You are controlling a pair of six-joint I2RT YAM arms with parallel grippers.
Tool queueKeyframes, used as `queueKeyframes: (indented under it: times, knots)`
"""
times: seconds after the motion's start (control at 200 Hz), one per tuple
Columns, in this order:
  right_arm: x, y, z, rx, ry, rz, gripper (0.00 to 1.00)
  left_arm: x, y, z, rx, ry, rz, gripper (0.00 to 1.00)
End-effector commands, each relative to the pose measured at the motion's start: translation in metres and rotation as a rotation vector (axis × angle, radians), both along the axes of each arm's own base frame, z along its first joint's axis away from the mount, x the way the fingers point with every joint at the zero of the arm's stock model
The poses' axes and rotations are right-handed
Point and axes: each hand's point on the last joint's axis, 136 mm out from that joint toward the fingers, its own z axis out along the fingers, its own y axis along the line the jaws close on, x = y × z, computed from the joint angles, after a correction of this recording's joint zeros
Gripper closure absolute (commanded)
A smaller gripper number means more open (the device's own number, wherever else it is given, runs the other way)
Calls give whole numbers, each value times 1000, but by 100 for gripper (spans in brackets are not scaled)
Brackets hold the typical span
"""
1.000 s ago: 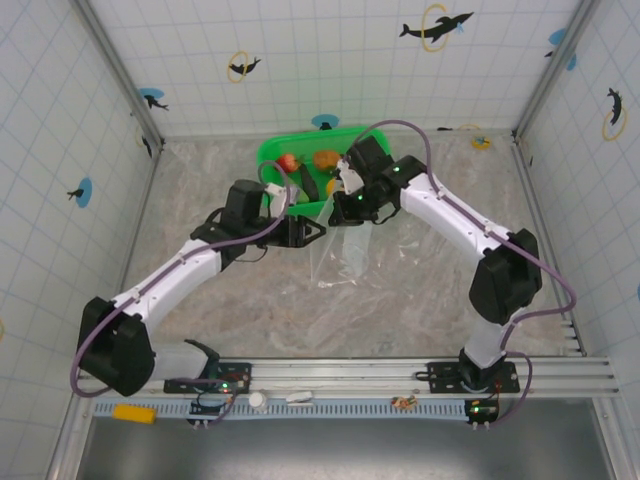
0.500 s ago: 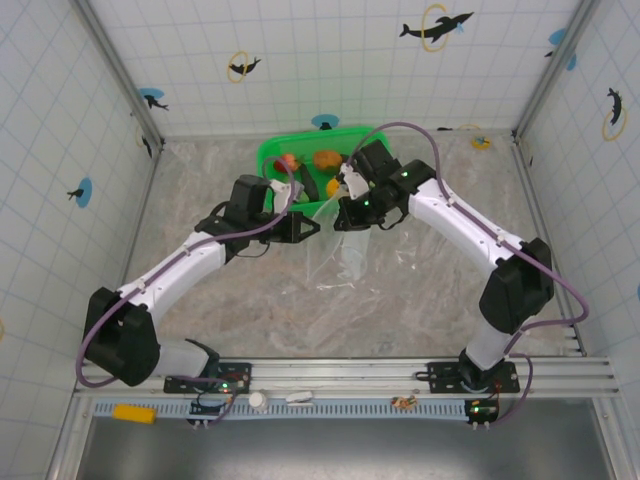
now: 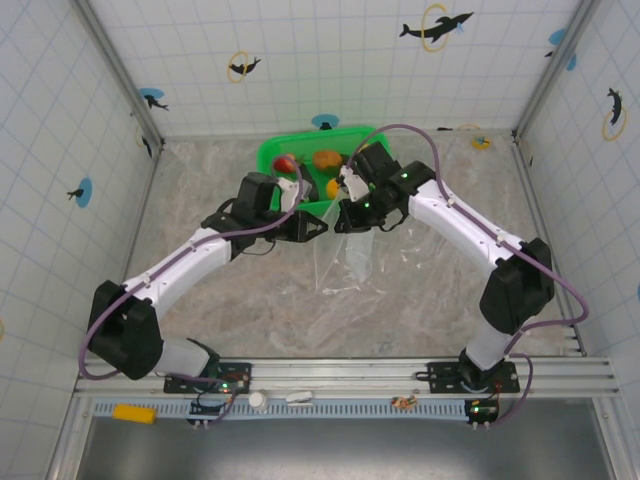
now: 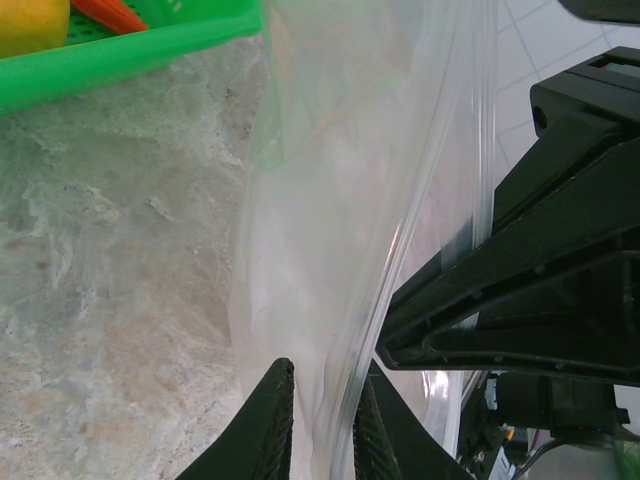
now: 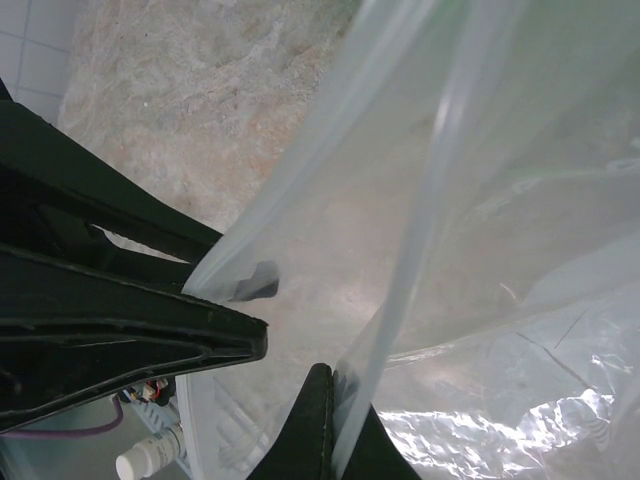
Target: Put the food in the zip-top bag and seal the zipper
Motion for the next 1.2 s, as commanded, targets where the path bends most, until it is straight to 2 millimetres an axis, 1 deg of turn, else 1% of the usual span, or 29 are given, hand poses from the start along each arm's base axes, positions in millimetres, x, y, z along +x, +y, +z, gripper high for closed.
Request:
queueKeyframes:
  times: [0.0,0.07,0.11,0.25,0.255,0.315,0.365,0.45,0.49,0.5,0.505,0.515,0.52,0.545,0.56,0.57,0.596,0.676,0.691,0.696,0.736,0.771,0.826,0.851,0.926,0.991,1.056,1.116,1.196]
  knots:
    - [-12,1,11,25,-11,34,100,5,-3,7,14,-41,-8,84]
    - [-13,0,10,16,-10,34,100,6,-4,9,20,-53,-9,91]
    - [-12,-1,10,11,-16,30,100,7,-4,11,21,-60,-9,100]
    - [-7,-10,9,-24,-33,-2,100,5,1,18,25,-80,10,100]
    - [-4,-13,8,-41,-48,-16,100,5,1,18,26,-79,13,100]
    - [2,-19,11,-67,-75,-45,100,6,6,21,33,-85,47,100]
    - [7,-23,15,-83,-90,-72,94,7,12,26,37,-92,86,100]
    - [13,-28,24,-103,-109,-109,92,10,27,37,72,-111,173,100]
    - [16,-29,29,-104,-121,-122,83,12,36,45,96,-123,225,100]
    - [16,-28,31,-100,-122,-123,78,13,38,47,102,-126,238,100]
    - [16,-28,33,-95,-125,-122,73,13,39,48,104,-127,243,100]
    - [16,-27,34,-92,-126,-121,72,13,42,49,111,-130,256,100]
    - [16,-26,37,-83,-129,-121,68,13,43,50,115,-129,260,100]
    - [15,-22,42,-62,-130,-111,63,13,47,55,127,-135,279,100]
    - [15,-18,50,-36,-138,-105,59,12,50,59,133,-137,289,100]
    - [15,-17,51,-31,-138,-102,58,12,52,61,139,-138,295,100]
    - [14,-10,62,7,-152,-88,53,11,57,66,153,-137,314,100]
    - [14,8,103,139,-200,-62,43,4,67,80,185,-124,333,100]
    - [12,13,114,184,-196,-46,42,2,68,84,187,-124,334,100]
    - [12,13,114,184,-196,-46,42,1,68,85,188,-122,334,100]
    - [14,17,139,256,-223,-44,39,-3,73,92,196,-115,348,100]
    - [17,18,154,296,-240,-49,39,-6,80,101,208,-114,372,100]
    - [29,13,178,358,-266,-89,40,-7,95,113,252,-98,441,100]
    - [33,10,189,397,-273,-105,41,-7,102,123,269,-95,477,100]
    - [49,-2,209,485,-274,-173,43,-12,117,148,313,-86,530,100]
    - [61,-10,212,530,-261,-229,44,-15,130,169,351,-94,571,100]
    - [73,-18,199,516,-220,-281,44,-18,142,184,393,-106,602,100]
    - [86,-29,179,434,-205,-338,44,-21,148,185,397,-109,628,100]
    - [101,-45,147,298,-188,-403,44,-20,150,168,434,-64,644,100]
